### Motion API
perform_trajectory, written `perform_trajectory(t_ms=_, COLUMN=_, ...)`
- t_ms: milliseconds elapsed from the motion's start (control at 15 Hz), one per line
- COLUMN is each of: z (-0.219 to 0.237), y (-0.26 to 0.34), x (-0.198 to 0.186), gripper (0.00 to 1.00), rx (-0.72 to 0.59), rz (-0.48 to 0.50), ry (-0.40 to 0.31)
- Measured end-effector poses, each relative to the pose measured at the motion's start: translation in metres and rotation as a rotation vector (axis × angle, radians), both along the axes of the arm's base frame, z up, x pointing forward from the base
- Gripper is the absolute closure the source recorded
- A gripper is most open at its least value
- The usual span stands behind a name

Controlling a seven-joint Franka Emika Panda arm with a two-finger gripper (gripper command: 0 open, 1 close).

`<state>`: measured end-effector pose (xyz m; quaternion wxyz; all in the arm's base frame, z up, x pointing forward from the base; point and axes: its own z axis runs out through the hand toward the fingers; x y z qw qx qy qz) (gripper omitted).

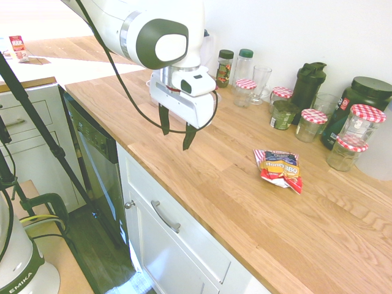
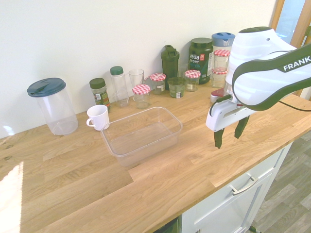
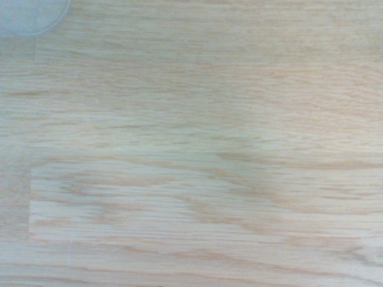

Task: Put the chip bag into the container

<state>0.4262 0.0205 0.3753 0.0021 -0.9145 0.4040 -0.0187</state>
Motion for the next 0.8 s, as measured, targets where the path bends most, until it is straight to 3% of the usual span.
perform_trajectory(t_ms=333, z=0.0, y=-0.015, x=0.001, gripper=0.0, rx=-0.019, rz=-0.023, ry=-0.003)
perform_trajectory(t_ms=800, z=0.013, y=-0.13, x=0.005, gripper=0.0, rx=-0.056, rz=-0.177, ry=-0.069)
